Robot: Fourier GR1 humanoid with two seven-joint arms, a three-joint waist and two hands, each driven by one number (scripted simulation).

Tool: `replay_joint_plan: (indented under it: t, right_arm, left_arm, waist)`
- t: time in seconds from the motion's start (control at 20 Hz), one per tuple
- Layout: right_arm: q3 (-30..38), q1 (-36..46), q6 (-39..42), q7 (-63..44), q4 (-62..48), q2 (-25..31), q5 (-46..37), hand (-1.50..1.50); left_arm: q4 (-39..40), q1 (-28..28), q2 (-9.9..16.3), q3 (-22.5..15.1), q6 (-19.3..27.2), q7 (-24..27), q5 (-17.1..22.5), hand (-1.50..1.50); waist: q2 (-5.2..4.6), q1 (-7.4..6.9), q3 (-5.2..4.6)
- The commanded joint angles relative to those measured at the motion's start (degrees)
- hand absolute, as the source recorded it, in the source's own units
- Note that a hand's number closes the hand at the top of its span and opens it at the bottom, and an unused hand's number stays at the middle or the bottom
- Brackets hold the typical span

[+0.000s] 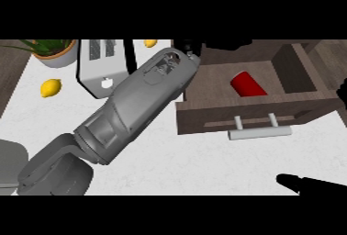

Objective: Pick up the can, place it into the drawer and close the drawer

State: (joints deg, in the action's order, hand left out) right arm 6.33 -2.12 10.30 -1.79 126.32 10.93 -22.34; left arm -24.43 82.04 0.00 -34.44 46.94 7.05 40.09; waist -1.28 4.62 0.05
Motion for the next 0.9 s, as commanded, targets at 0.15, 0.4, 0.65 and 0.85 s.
replay_joint_plan:
  t: [0.15,0.4,0.65,0.85]
  right_arm:
    - [-4.9,0.9,-2.5,4.1,-6.7,4.0,-16.3,-1.50]
    - [-10.8,6.8,-3.3,0.0,-12.2,4.3,-26.5,-1.50]
    - [-11.9,7.9,-10.4,3.2,-24.3,4.0,-35.3,-1.50]
    - [-13.4,9.2,-20.0,4.2,-33.1,-1.7,-38.8,-1.50]
  left_arm:
    - [-2.3,1.7,0.0,-2.0,3.1,-2.7,0.6,-1.50]
    - [-0.3,2.6,0.9,0.6,-0.1,-2.6,-0.2,-1.50]
    - [-3.2,1.4,4.2,0.7,-1.8,-4.9,-1.0,-1.50]
    - [-9.7,-2.8,5.9,-0.8,0.0,-7.7,-3.1,-1.50]
  waist:
    - [0.80,-2.55,0.03]
    - [0.93,-4.54,-0.05]
    - [1.14,-5.30,-0.01]
    - [1.53,-6.25,-0.01]
